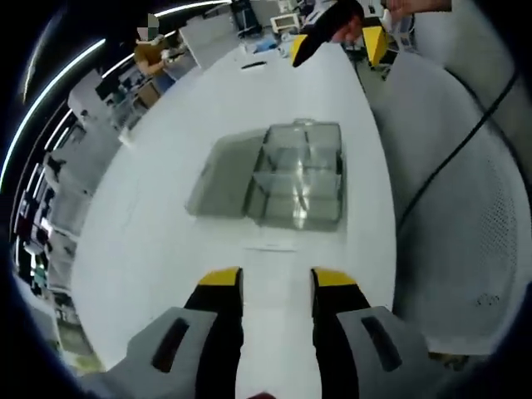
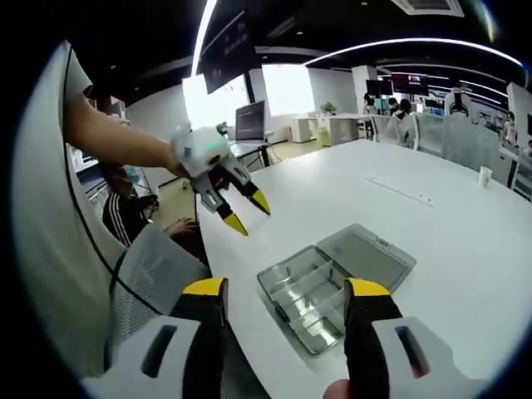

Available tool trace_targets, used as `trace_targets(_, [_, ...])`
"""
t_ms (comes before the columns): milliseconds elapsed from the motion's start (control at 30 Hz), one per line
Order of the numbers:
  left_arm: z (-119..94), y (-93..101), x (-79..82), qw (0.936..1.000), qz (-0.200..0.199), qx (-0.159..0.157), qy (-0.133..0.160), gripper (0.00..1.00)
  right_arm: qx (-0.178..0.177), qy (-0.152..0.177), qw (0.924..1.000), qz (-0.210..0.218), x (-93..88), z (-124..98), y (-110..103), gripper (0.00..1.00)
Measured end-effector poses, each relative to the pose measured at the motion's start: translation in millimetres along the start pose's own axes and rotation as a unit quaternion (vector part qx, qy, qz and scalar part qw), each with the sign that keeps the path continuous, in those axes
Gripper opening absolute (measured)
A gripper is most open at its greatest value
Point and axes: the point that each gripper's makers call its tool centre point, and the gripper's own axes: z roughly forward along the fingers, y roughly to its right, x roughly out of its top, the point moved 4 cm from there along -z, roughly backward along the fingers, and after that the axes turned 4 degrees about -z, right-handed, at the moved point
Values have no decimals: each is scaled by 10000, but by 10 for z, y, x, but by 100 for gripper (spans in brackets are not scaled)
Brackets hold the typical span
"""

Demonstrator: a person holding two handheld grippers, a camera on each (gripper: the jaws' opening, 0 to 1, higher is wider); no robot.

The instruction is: Insert the divider into the dual guide fixture by aligning both edges with the guide slots and pushing it downward to the bottom, including one-sided entry, uneven engagement, binding, and posture correction.

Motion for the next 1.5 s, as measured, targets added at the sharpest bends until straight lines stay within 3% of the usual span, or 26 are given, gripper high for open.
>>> trace_targets(733, [-116, 132, 618, 9971, 234, 267, 666, 29, -91, 198, 9995, 221, 76, -59, 46, 47])
trace_targets(1500, [-129, 188, 890, 9912, 182, 602, 1160, 29, -215, 397, 9979, 460, 225, -93, 104, 38])
